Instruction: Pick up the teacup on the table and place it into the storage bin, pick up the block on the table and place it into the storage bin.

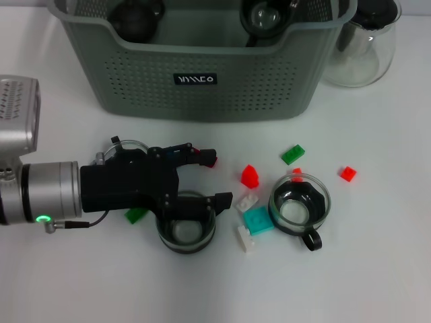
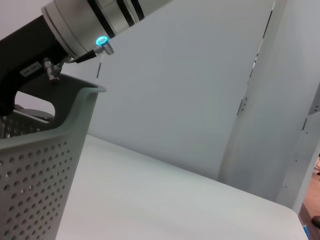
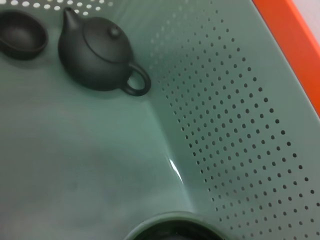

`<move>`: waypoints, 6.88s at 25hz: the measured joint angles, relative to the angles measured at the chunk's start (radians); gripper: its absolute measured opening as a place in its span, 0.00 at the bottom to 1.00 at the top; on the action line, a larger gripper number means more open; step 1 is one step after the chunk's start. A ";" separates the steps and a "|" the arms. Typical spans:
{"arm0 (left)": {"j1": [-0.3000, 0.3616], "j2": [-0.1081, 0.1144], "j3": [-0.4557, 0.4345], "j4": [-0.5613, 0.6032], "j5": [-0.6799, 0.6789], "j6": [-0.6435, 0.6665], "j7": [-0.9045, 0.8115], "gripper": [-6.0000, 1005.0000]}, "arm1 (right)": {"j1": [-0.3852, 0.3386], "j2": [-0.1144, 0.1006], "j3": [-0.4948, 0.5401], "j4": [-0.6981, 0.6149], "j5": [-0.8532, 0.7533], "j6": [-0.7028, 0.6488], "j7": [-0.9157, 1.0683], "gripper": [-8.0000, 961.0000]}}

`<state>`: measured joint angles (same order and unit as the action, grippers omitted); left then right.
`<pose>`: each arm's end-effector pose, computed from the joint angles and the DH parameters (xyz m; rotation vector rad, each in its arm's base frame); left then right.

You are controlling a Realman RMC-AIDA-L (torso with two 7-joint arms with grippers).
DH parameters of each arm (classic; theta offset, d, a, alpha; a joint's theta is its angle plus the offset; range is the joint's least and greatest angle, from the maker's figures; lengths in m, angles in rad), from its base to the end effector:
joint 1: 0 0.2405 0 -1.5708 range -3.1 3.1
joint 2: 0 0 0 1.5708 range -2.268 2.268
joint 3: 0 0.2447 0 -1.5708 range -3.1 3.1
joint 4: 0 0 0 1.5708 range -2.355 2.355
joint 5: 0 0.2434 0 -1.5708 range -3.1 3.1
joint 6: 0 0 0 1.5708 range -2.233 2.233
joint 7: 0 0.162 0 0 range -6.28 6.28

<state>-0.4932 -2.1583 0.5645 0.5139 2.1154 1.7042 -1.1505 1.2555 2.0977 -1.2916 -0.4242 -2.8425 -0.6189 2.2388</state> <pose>-0.2660 0.2970 -0.0603 -2.8393 -0.5605 -0.9135 0.0925 0.5334 -0.0789 -2.3527 0.0196 -0.4680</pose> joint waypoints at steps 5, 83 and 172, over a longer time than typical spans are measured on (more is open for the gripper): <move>-0.001 0.000 0.000 0.000 0.000 0.000 -0.001 0.87 | 0.001 0.001 0.000 -0.003 0.000 -0.001 0.002 0.09; 0.018 0.017 0.002 0.001 0.008 0.015 -0.002 0.87 | -0.421 -0.002 0.272 -0.566 0.230 -1.073 -0.296 0.90; 0.021 0.011 -0.002 0.000 -0.004 0.001 -0.006 0.87 | -0.077 -0.096 0.317 -0.536 0.323 -0.586 -0.115 0.06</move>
<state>-0.4726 -2.1475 0.5628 0.5139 2.1116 1.7055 -1.1564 1.1781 2.0017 -0.9745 -0.9605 -2.5194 -1.2051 2.1242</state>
